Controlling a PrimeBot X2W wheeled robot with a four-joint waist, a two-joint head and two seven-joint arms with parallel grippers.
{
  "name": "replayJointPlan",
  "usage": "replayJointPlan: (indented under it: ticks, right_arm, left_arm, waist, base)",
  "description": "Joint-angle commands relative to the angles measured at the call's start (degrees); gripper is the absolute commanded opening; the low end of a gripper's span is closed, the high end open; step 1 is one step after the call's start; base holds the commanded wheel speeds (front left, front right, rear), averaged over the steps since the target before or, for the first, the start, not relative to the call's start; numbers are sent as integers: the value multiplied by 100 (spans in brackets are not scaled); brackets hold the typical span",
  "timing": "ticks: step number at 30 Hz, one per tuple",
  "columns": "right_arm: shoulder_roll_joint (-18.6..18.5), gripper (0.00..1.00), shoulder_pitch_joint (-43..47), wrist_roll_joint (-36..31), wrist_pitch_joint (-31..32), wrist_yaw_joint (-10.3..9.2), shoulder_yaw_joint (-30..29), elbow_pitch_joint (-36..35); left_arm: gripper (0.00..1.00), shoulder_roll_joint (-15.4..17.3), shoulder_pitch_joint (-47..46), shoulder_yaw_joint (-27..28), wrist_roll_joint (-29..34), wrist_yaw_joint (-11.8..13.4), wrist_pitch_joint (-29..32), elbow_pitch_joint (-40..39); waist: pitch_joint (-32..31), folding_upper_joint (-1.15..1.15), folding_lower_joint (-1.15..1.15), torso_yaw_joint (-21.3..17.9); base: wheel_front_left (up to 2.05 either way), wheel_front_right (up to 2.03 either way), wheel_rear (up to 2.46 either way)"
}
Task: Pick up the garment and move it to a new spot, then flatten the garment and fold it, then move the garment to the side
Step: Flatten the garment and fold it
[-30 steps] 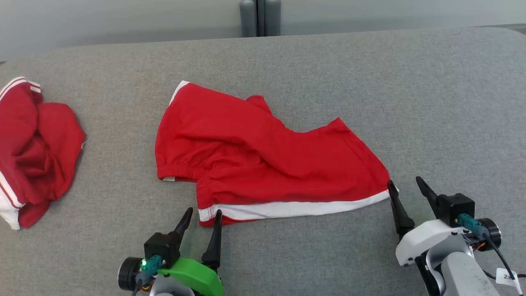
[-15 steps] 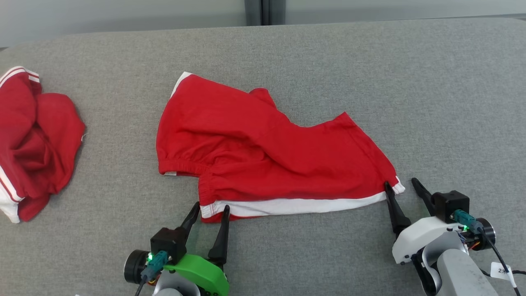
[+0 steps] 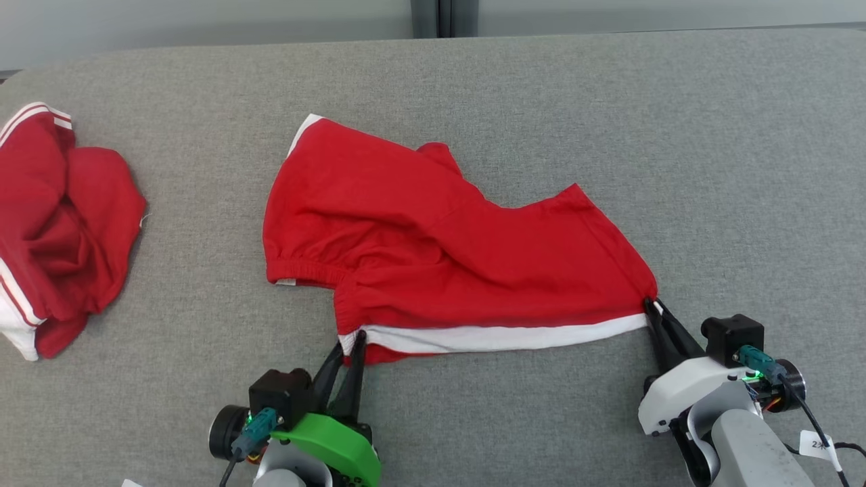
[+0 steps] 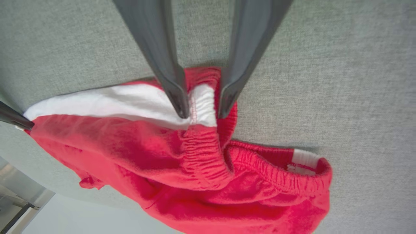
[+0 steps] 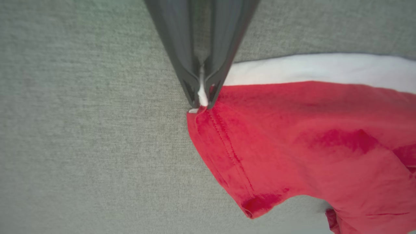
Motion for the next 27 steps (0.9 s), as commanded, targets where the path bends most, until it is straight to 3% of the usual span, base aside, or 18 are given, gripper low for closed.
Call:
replayJointPlan:
  ticks: [1, 10, 18, 22, 27]
  right_arm:
    - [-15, 0, 64, 48, 46, 0, 10, 32]
    - [-19, 0, 188, 377, 25, 0, -109, -449]
    - [-21, 0, 154, 1077, 25, -1, -75, -1440]
    - [-18, 0, -78, 1585, 25, 0, -8, -2058]
    - [-263, 0, -616, 2235, 28, -1, 70, -2794]
  left_arm:
    - [0, 23, -47, 10, -14, -24, 4, -49]
    - [0, 23, 95, 60, 16, -39, 3, -463]
    - [0, 57, -200, 192, 344, -45, 2, -1276]
    - [0, 296, -552, 230, 421, -44, 1, -1818]
    - [0, 834, -1391, 212, 356, -42, 1, -2360]
  waist:
    - [-20, 0, 0, 18]
    - [-230, 0, 0, 126]
    - [-664, 0, 0, 38]
    - [-890, 0, 0, -58]
    - [-1066, 0, 0, -213]
  base:
    - [0, 0, 0]
    - [0, 0, 0]
    - [0, 0, 0]
    - [0, 0, 0]
    - [0, 0, 0]
